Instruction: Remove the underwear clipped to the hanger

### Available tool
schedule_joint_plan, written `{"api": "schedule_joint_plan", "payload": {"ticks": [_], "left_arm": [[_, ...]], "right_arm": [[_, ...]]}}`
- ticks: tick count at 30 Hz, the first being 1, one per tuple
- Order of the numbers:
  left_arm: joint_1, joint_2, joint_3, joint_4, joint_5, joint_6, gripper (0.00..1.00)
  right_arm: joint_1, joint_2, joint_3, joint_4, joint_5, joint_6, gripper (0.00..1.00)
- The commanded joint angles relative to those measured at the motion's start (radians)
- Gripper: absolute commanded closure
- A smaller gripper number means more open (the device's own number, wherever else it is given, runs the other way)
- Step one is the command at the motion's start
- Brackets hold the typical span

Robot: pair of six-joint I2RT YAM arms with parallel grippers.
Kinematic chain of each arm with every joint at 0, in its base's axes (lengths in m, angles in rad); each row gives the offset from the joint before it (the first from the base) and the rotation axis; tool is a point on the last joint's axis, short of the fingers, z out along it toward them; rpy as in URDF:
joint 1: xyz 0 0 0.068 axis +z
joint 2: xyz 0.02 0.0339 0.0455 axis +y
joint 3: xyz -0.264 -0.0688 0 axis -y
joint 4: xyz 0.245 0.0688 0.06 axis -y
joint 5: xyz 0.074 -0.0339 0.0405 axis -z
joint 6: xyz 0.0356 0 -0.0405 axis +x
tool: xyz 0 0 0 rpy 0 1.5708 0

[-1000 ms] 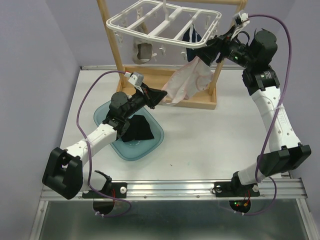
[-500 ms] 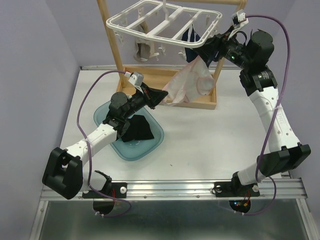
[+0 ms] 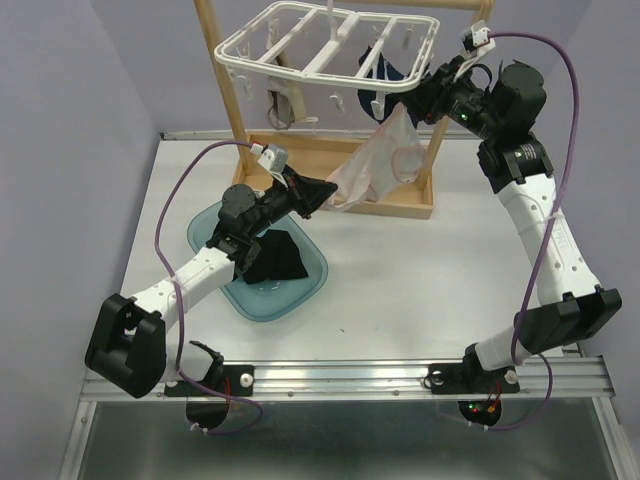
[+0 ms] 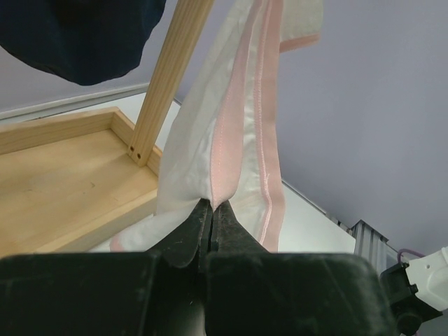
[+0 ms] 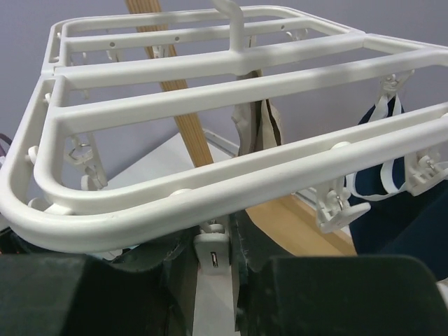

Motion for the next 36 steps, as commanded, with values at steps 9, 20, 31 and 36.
{"api": "schedule_joint_plan", "payload": {"ticks": [9,20,31,36], "left_arm": [[-0.001,-0.01,0.027,0.066,0.024,-0.005,1.0],[-0.003,0.009,0.014,0.096,0.032,-0.002,1.0],[-0.009,-0.008,-0.007,0.128,0.009,0.003,1.0],[-0.021,-0.019,-0.01,0.131,-0.002,0.001,1.0]], "right_arm": [[0.004,-0.066,-0.062,0.054,-0.043,-0.041,0.49],[0.004,-0.146,-0.107,-0.046,0.023,-0.224,0.06],[0.004,-0.252,-0.259,-0.029,0.028,-0.351,0.0],[0.029,-0.275,-0.352,0.13,0.083,-0.303,0.0]]}}
